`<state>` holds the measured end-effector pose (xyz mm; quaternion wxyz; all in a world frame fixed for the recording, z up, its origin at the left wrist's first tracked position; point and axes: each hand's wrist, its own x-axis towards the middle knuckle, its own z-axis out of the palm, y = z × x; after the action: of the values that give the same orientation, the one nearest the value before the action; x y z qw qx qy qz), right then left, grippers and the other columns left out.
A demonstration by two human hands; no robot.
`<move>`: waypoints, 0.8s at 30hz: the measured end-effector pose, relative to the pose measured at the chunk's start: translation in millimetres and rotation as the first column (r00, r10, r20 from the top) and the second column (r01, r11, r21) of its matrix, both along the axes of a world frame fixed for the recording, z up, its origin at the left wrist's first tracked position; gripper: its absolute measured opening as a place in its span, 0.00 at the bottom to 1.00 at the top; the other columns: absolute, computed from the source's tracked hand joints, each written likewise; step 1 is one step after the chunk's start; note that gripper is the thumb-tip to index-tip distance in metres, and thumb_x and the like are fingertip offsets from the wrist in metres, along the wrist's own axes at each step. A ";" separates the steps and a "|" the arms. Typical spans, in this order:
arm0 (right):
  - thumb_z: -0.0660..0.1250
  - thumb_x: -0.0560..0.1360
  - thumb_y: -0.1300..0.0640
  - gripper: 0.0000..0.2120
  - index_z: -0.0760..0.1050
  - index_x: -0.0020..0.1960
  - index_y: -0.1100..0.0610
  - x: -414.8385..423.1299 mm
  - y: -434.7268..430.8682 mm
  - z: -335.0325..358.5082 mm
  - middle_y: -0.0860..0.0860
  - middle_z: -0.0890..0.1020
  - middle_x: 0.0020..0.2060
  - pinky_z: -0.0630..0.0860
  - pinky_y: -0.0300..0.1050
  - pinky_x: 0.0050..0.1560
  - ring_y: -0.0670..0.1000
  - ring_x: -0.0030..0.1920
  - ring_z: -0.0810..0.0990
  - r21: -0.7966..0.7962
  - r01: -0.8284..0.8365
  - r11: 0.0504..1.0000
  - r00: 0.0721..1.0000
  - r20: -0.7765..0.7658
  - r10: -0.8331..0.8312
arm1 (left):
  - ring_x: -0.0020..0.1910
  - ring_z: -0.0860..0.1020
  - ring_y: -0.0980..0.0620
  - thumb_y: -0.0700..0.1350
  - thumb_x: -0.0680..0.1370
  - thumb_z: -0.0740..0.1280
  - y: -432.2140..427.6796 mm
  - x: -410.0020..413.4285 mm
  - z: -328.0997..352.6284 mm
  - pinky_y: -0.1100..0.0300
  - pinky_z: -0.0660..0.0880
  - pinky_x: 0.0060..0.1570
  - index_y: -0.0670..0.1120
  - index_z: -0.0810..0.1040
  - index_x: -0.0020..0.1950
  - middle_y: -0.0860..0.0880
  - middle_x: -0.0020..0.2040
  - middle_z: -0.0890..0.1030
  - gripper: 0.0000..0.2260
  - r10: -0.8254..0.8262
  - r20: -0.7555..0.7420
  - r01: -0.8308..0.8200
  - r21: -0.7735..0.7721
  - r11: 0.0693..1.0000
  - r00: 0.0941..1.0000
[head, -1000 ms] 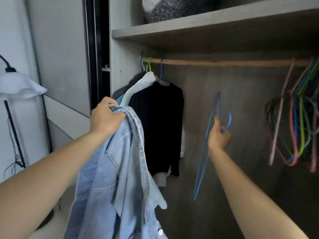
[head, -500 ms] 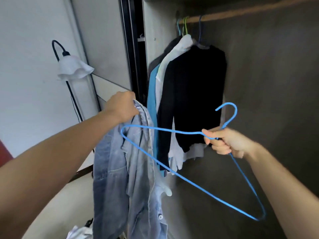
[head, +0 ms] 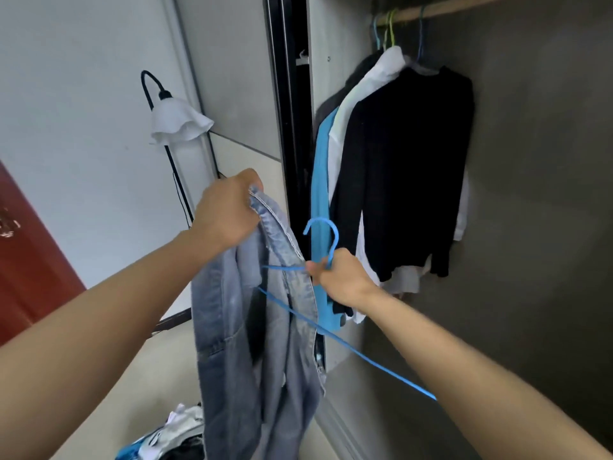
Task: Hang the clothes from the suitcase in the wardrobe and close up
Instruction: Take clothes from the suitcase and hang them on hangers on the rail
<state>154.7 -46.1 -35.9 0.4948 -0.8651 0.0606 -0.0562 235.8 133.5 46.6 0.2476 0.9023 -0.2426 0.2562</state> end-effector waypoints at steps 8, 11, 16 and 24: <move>0.64 0.73 0.63 0.18 0.70 0.25 0.55 17.5 26.5 20.1 0.44 0.69 0.18 0.62 0.45 0.31 0.48 0.25 0.63 0.299 0.036 0.953 0.976 0.193 -0.097 | 0.37 0.76 0.49 0.43 0.65 0.70 38.5 -50.6 -14.7 0.52 0.74 0.40 0.57 0.68 0.42 0.50 0.36 0.77 0.14 -0.220 -0.357 0.315 0.233 0.920 0.908; 0.64 0.71 0.61 0.20 0.67 0.21 0.54 19.1 34.1 14.3 0.45 0.67 0.19 0.63 0.47 0.32 0.50 0.26 0.64 0.149 -0.025 0.988 0.972 0.236 -0.011 | 0.43 0.75 0.60 0.48 0.68 0.75 57.7 -54.7 -31.7 0.61 0.72 0.44 0.56 0.74 0.42 0.57 0.41 0.78 0.10 -0.226 -0.531 0.403 0.244 0.882 0.817; 0.65 0.71 0.63 0.16 0.73 0.25 0.58 11.4 44.3 10.9 0.49 0.66 0.20 0.64 0.47 0.34 0.50 0.26 0.64 0.234 -0.112 0.966 0.976 0.208 0.062 | 0.63 0.65 0.51 0.51 0.64 0.66 69.1 -30.4 -64.0 0.54 0.62 0.58 0.53 0.74 0.62 0.55 0.57 0.72 0.25 -0.024 -0.184 0.088 0.347 0.934 0.983; 0.55 0.73 0.66 0.17 0.79 0.55 0.61 5.9 -3.4 -4.6 0.59 0.82 0.44 0.79 0.49 0.47 0.55 0.43 0.80 0.456 -0.456 0.764 0.832 -0.086 0.548 | 0.33 0.68 0.48 0.40 0.62 0.54 53.3 -20.9 -67.3 0.52 0.69 0.34 0.45 0.67 0.30 0.52 0.27 0.69 0.03 -0.162 -0.076 0.173 0.187 0.967 0.984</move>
<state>160.6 -49.5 -40.5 0.6549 -0.7239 -0.1107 0.1866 214.9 186.8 -20.7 0.1870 0.9056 -0.3341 0.1826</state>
